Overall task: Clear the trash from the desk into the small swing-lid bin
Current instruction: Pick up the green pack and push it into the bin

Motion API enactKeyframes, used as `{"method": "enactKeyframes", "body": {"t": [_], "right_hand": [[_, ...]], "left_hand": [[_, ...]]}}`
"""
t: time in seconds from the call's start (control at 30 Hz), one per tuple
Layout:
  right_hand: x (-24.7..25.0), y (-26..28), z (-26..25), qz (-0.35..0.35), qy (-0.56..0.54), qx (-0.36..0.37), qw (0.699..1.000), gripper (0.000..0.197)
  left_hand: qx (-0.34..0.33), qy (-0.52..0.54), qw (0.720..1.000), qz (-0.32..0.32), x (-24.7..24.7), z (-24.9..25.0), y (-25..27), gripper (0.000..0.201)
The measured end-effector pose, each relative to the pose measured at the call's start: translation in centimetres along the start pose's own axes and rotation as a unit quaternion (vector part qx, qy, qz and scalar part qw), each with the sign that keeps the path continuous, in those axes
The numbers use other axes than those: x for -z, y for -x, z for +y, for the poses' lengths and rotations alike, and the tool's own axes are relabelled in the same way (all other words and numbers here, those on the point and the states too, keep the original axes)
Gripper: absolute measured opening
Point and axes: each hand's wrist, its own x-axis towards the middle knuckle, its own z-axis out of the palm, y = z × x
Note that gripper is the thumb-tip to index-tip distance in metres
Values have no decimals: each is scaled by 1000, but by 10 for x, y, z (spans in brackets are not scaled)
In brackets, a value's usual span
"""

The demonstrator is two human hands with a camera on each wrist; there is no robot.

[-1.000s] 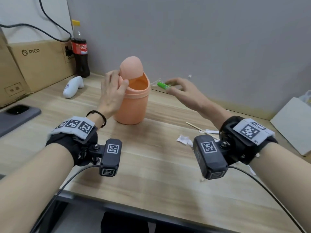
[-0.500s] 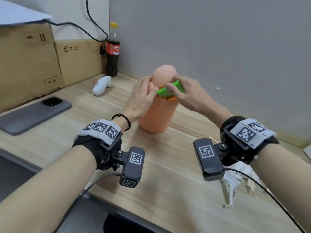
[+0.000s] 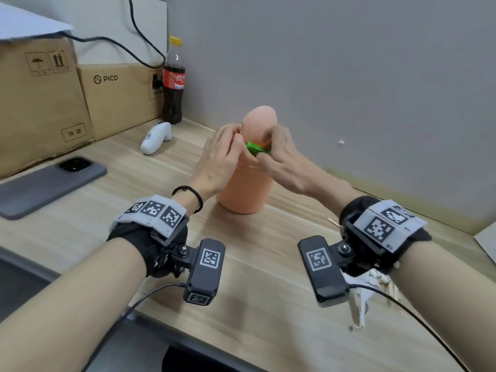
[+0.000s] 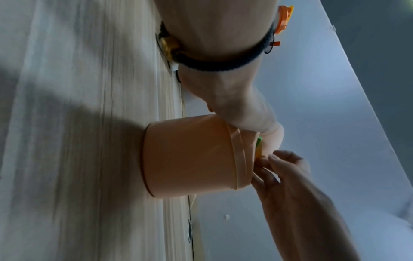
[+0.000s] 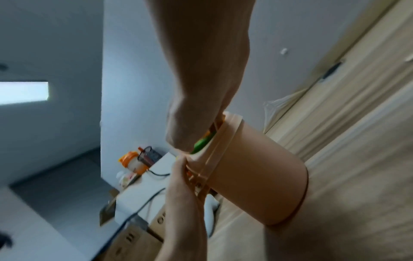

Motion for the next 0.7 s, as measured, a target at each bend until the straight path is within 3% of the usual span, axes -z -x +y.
{"method": "enactKeyframes", "body": {"t": [0.07, 0.23, 0.33, 0.43, 0.57, 0.6, 0.67, 0.7], "right_hand": [[9, 8, 7, -25, -47, -13, 999, 23], [20, 21, 14, -100, 36, 12, 994, 38], [26, 12, -1, -144, 21, -8, 989, 32], [34, -4, -16, -195, 87, -33, 976, 30], [44, -19, -26, -268, 79, -47, 959, 63], [43, -22, -25, -285, 71, -42, 955, 59], [43, -25, -25, -332, 64, -68, 939, 21], [43, -27, -25, -355, 67, -79, 929, 27]], "left_hand": [[-4, -10, 1000, 3, 0, 0, 1, 36], [-3, -11, 1000, 9, -3, 0, 3, 36], [-7, -11, 1000, 7, -2, 0, 3, 36], [-12, -3, 1000, 4, -1, -1, 2, 38], [-18, -1, 1000, 17, -5, 1, 4, 36], [-18, 0, 1000, 17, -5, 1, 4, 35], [-23, 2, 1000, 14, -6, 1, 3, 35], [-25, 4, 1000, 15, -6, 0, 3, 36]]}}
